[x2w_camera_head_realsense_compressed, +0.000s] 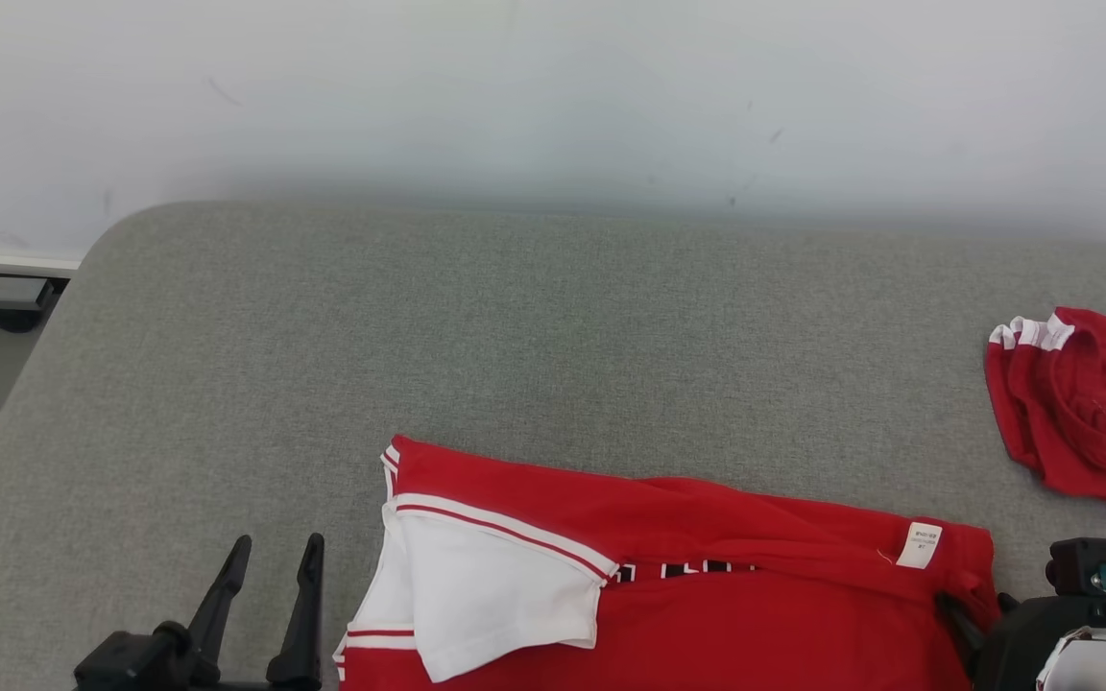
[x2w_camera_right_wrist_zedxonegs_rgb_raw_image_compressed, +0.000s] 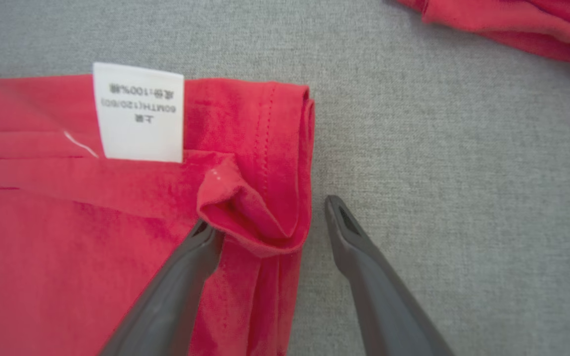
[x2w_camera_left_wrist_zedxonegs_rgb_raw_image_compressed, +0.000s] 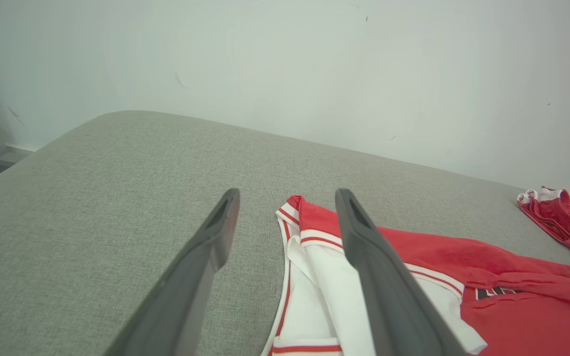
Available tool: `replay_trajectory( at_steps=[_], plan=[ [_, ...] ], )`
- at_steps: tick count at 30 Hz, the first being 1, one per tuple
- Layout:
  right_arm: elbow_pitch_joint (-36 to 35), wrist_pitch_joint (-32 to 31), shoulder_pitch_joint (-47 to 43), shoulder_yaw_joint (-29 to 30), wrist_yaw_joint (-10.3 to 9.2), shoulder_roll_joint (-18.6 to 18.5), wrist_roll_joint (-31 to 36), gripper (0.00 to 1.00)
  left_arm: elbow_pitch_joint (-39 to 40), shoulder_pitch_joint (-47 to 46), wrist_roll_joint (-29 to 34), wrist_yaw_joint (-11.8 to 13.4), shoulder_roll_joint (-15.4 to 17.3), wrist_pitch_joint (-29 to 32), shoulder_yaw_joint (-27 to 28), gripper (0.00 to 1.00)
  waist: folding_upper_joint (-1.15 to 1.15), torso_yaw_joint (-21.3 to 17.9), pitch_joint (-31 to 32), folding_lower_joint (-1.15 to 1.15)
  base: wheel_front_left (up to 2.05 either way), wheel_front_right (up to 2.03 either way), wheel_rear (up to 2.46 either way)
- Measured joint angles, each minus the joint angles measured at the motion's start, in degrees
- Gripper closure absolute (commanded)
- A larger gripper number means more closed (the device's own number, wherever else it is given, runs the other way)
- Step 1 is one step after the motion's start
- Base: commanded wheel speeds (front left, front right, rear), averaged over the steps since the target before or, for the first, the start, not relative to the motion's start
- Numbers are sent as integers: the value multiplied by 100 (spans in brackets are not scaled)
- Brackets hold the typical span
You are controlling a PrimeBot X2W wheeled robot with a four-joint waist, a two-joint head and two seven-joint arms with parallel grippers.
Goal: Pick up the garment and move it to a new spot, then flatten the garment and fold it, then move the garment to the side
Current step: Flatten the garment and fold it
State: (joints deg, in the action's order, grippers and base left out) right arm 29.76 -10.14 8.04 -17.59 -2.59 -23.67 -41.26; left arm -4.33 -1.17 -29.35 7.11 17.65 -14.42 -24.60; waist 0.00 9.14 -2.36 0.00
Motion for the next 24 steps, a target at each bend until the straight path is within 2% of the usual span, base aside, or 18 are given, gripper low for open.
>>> replay_trajectory(
  at_steps=[2,3,4,5,6,12,16,17,19,24],
  plan=[
    [22,-58,48,-5,0,2,-2,0,24,20,22,0,-22,0,24,0,0,14,-11,0,0,0,0],
    [27,-105,87,-20,8,2,-8,20,40,58,41,0,-33,0,45,0,0,17,-15,0,0,0,0],
    [27,-130,113,-35,21,2,-10,58,42,96,66,0,-41,0,57,0,0,18,-19,0,0,0,0],
    [31,-136,132,-42,56,4,-15,85,41,107,69,0,-48,0,66,0,0,18,-21,0,0,0,0],
    [41,-152,160,-48,63,10,-25,100,45,106,73,0,-62,0,88,0,0,18,-23,0,0,0,0],
    [133,-200,343,-140,158,-16,41,100,43,140,121,0,-131,0,165,0,0,-24,11,0,0,0,0],
    [155,-196,539,-124,158,-310,215,100,43,227,233,0,-165,1,154,0,0,-88,55,0,0,0,0],
    [159,-190,600,-88,158,-520,319,100,45,226,238,0,-182,2,148,0,0,-120,76,0,0,0,0],
    [163,-190,633,-43,157,-701,335,100,46,225,264,0,-200,12,130,0,0,-146,96,0,0,0,0],
    [7,-201,653,5,212,-734,278,100,45,239,271,0,-225,27,143,0,0,-198,119,0,0,0,0]
  ],
)
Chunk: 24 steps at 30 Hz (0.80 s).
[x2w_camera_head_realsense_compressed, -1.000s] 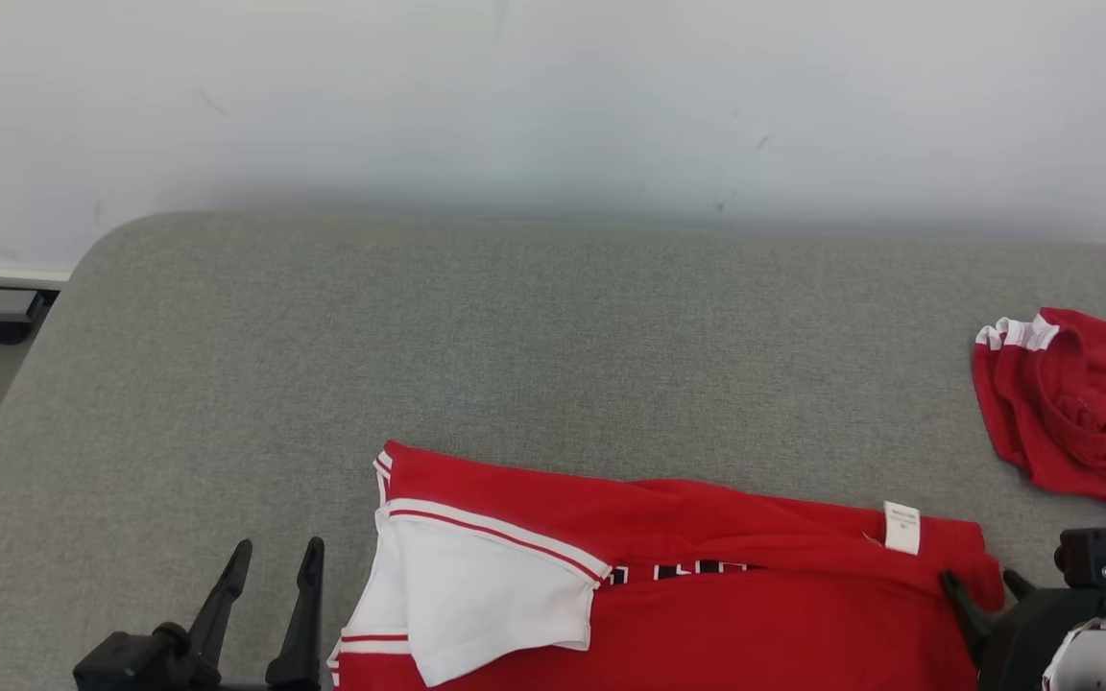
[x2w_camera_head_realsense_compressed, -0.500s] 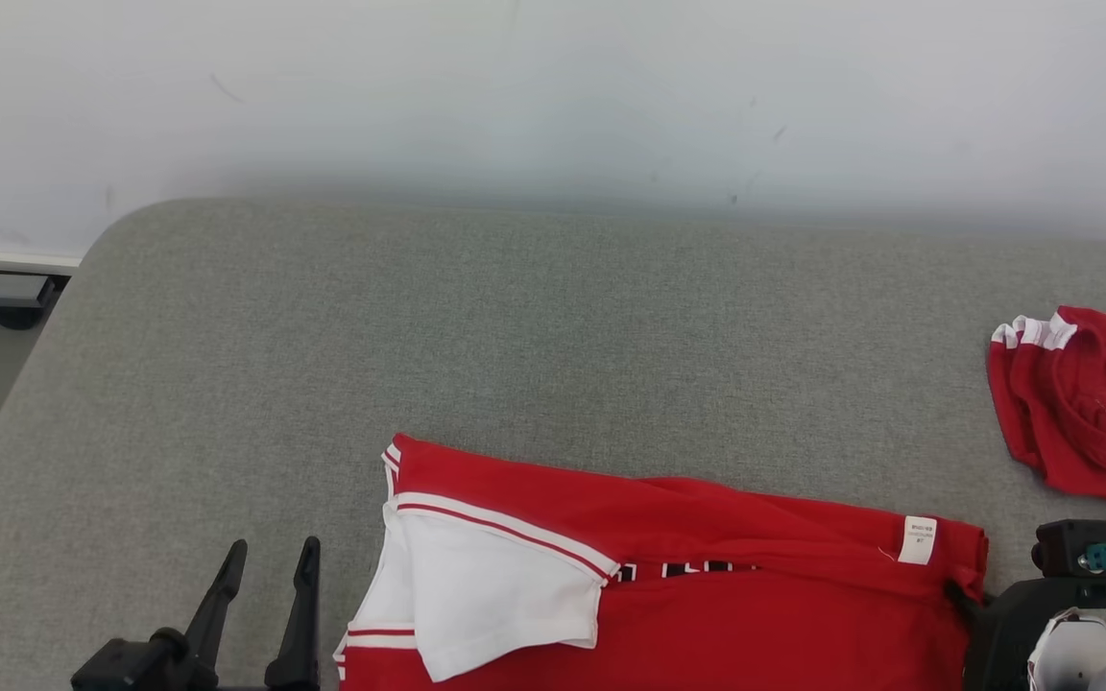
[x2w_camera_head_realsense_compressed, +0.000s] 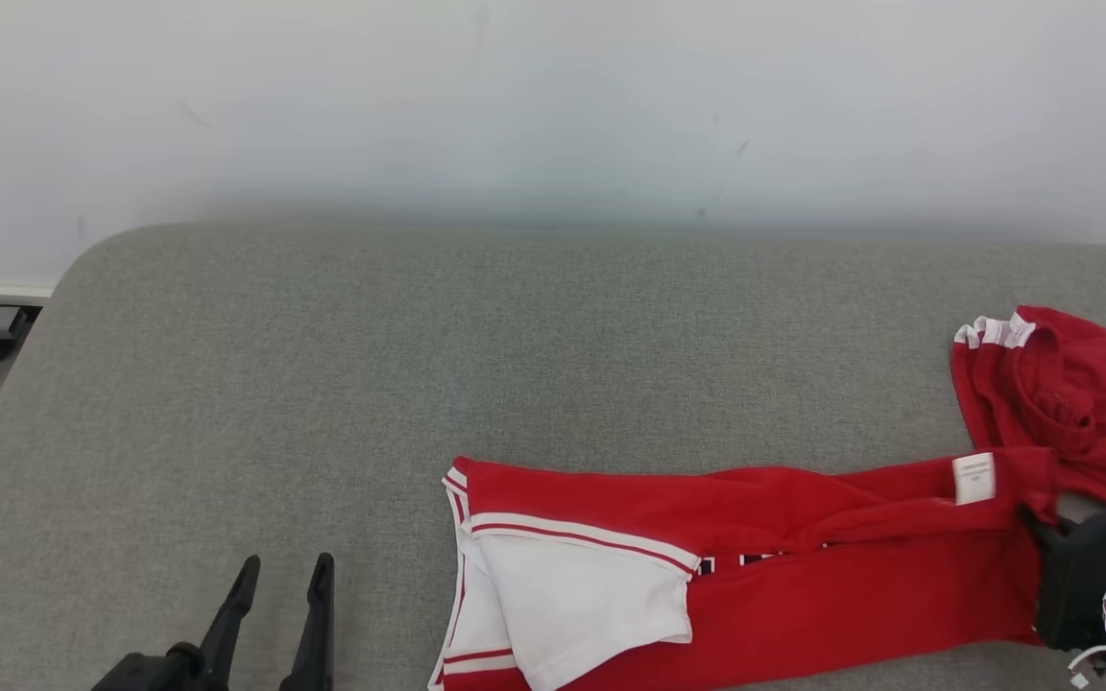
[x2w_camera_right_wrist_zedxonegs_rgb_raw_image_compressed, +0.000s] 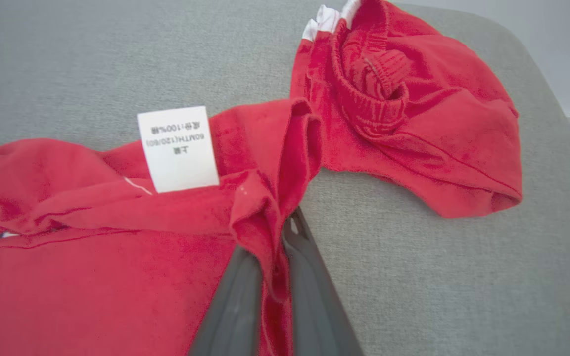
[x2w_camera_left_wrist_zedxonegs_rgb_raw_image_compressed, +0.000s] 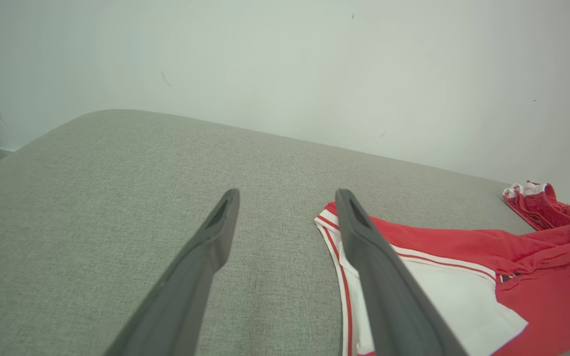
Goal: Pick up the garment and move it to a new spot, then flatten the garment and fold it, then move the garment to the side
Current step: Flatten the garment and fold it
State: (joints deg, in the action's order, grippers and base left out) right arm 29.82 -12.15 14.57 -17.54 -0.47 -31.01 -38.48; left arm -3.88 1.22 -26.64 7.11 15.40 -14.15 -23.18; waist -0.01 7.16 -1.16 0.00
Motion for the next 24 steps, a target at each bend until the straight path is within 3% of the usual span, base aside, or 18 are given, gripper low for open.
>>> replay_trajectory(
  at_steps=[7,17,24],
  plan=[
    [-630,-526,-98,171,700,445,-1250,100,-14,13,7,0,-52,51,-48,0,0,-67,39,0,0,0,0],
    [-1613,-1557,-211,233,751,764,-2702,100,-68,55,21,0,-114,162,-187,0,0,-81,115,0,0,0,0],
    [-2062,-1997,-219,125,749,1058,-3172,100,-85,34,24,-5,-233,235,-320,0,0,103,105,0,0,0,0]
  ],
)
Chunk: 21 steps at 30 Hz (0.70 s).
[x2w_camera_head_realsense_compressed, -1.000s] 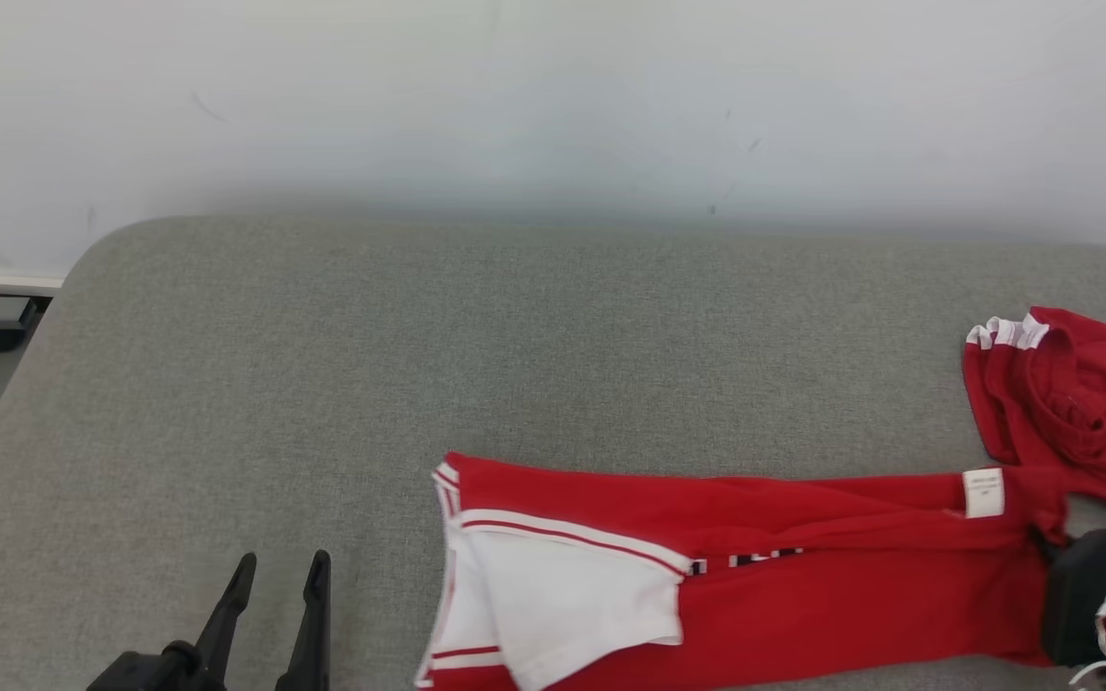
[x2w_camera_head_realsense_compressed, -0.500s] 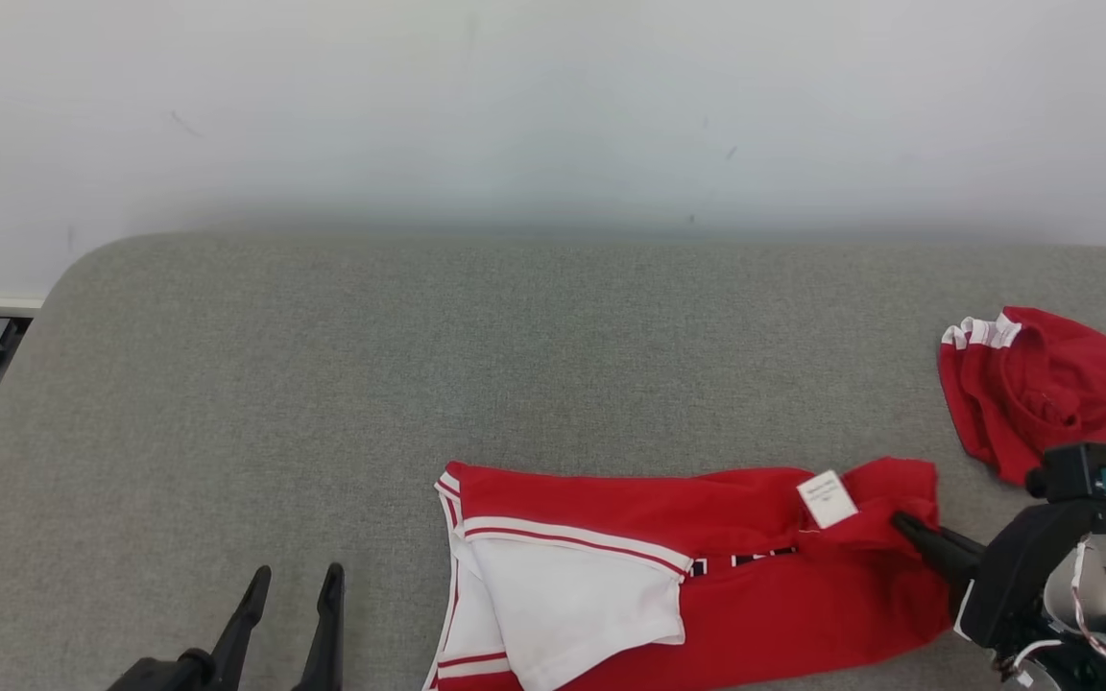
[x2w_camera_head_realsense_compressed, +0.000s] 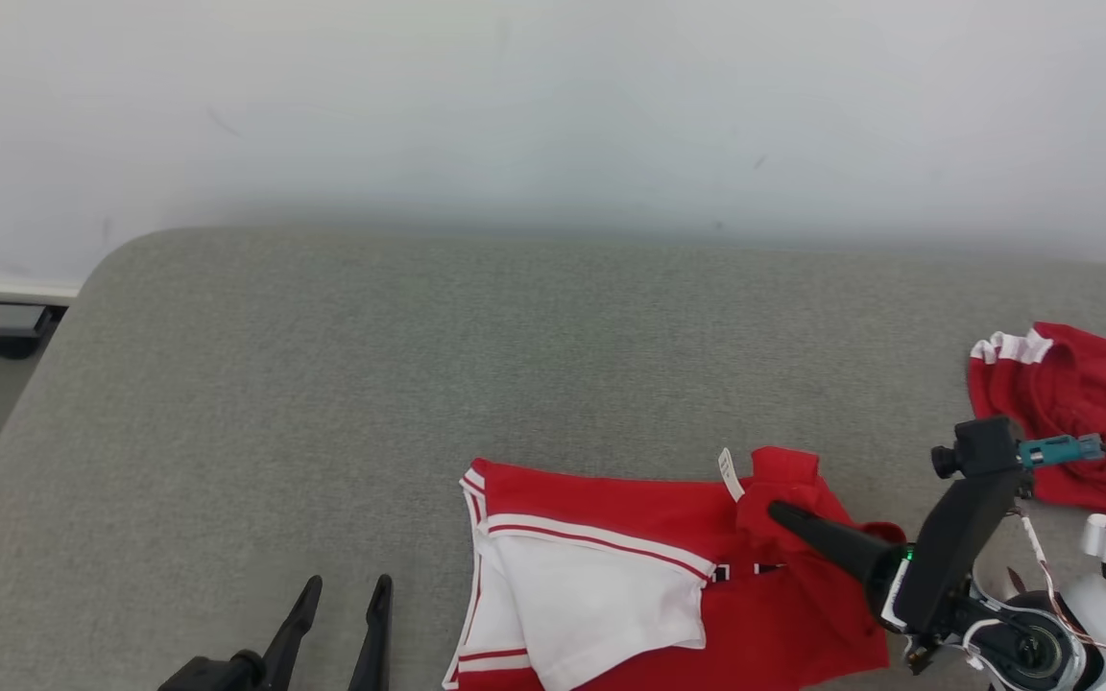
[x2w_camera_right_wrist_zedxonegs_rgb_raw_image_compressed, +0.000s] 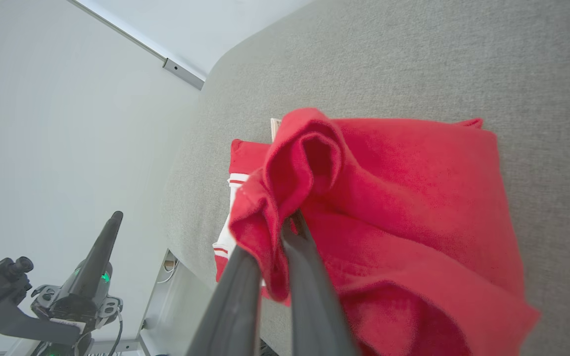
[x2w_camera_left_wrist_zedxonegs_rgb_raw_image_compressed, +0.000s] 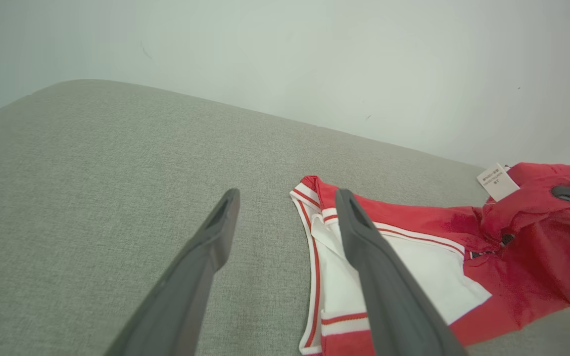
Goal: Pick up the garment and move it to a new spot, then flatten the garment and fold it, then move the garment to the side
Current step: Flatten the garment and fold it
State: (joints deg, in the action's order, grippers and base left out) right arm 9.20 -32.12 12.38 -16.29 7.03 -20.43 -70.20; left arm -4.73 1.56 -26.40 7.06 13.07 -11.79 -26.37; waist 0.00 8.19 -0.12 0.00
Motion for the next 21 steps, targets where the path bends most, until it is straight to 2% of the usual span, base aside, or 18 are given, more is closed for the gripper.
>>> replay_trajectory(
  at_steps=[10,21],
  plan=[
    [-155,-271,305,-175,-408,389,-94,100,-49,-131,0,-2,-79,18,-48,0,0,459,-81,0,0,0,0],
    [-58,-368,609,-425,-712,802,-82,100,-108,-275,43,-8,-182,19,-122,0,0,842,-135,0,0,0,0]
  ],
)
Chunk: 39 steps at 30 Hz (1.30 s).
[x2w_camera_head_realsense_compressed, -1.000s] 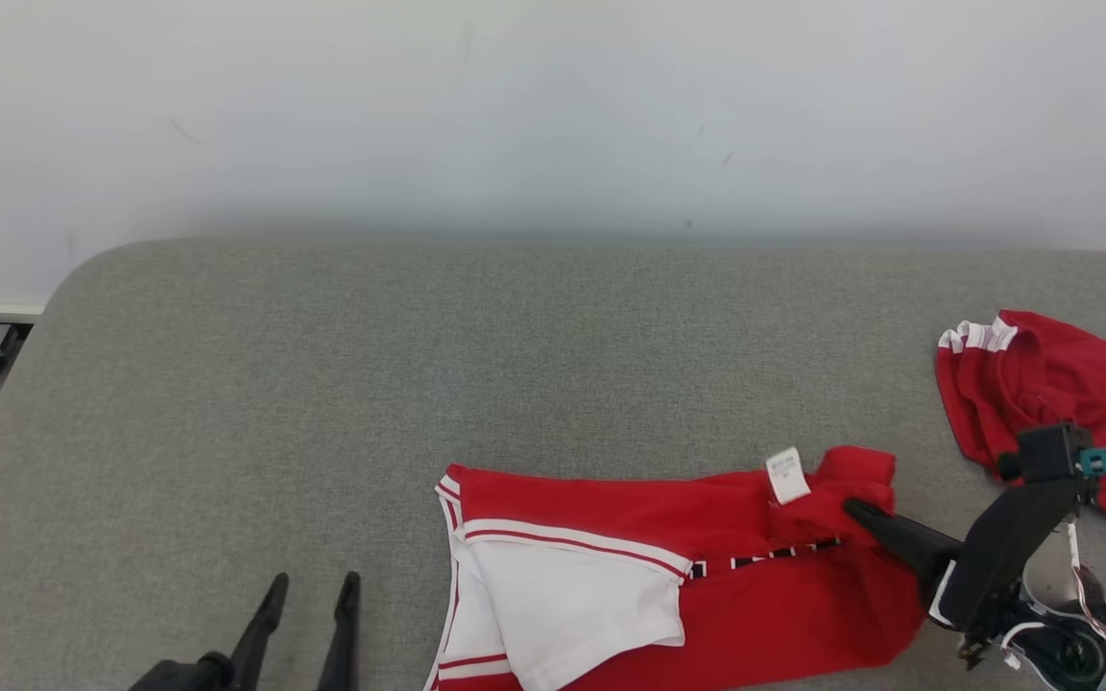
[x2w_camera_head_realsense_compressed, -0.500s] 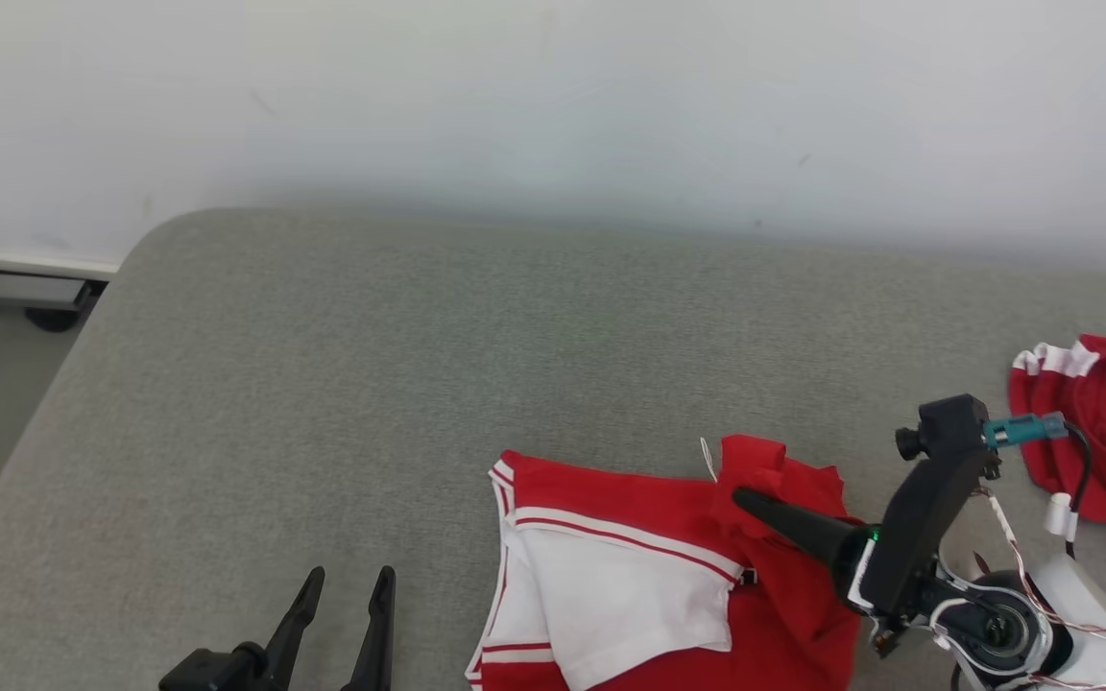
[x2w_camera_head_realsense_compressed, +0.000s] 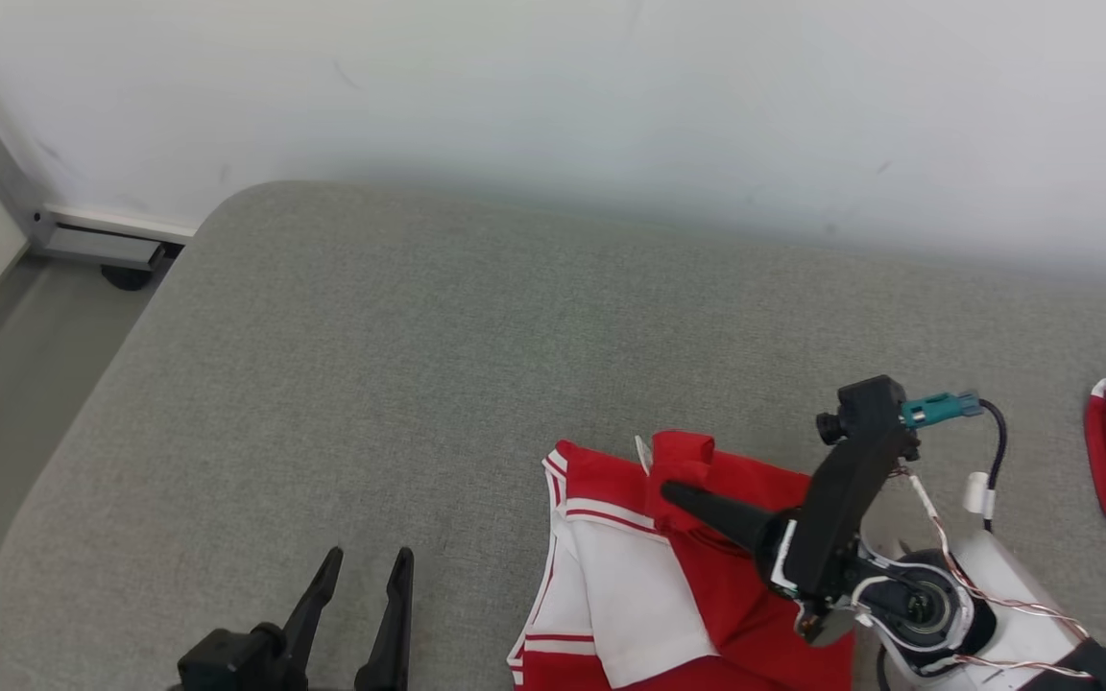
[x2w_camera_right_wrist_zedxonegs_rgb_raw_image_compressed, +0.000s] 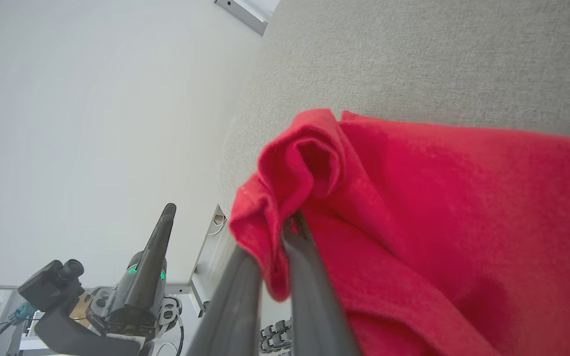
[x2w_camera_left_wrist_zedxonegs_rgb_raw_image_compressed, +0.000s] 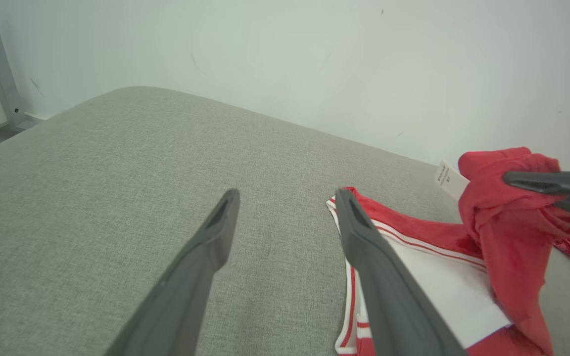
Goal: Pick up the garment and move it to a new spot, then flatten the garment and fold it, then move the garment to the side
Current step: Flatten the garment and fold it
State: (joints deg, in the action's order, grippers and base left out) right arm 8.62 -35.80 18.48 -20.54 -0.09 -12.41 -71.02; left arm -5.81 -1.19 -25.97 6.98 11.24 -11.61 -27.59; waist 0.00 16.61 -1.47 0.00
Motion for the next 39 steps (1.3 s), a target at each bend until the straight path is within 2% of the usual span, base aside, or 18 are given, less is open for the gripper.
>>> replay_trajectory(
  at_steps=[7,19,20,21,22,30,39],
  plan=[
    [277,135,136,-123,-280,129,309,100,-15,-177,8,-32,-80,7,-80,0,0,153,-58,0,0,0,0],
    [783,413,343,-182,-448,332,546,100,-107,-318,14,-53,-215,7,-142,0,0,397,-142,0,0,0,0],
    [868,411,364,-229,-448,357,565,80,-127,-316,14,-52,-213,7,-123,0,0,430,-150,0,0,0,0],
    [909,407,402,-269,-448,358,593,21,-138,-316,14,-52,-210,5,-118,0,0,437,-151,0,0,0,0],
    [928,403,444,-313,-447,357,642,0,-154,-316,14,-52,-211,5,-116,0,0,439,-150,0,0,0,0],
    [925,517,559,-199,-385,304,668,0,-213,-280,13,-52,-167,-11,-26,0,0,308,-98,0,0,0,0],
    [425,1205,234,156,-276,-227,1057,0,-167,-218,15,-51,-100,-38,-7,0,0,48,-5,0,0,0,0]
  ],
)
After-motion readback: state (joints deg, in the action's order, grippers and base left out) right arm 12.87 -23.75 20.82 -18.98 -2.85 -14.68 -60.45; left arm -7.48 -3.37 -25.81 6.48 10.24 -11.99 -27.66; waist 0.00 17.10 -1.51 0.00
